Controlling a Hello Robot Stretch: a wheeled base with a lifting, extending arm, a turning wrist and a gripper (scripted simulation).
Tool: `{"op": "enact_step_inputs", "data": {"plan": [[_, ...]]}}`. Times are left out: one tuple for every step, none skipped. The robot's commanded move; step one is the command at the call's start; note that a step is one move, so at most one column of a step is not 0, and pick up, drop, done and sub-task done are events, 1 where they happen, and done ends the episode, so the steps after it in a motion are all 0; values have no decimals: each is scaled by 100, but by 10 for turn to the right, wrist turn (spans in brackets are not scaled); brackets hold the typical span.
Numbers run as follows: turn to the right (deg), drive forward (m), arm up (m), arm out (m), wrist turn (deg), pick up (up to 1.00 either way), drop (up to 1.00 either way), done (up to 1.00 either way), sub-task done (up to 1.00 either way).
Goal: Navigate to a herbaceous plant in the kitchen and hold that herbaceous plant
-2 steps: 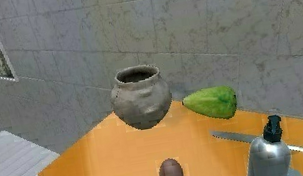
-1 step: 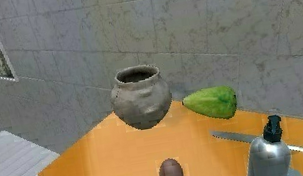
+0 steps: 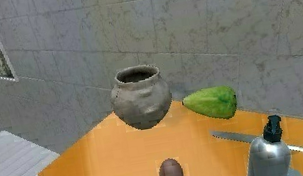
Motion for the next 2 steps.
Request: {"op": "enact_step_inputs", "data": {"plan": [[0,0,10,0,0,0,0,0,0],[0,0,0,0,0,0,0,100,0]]}}
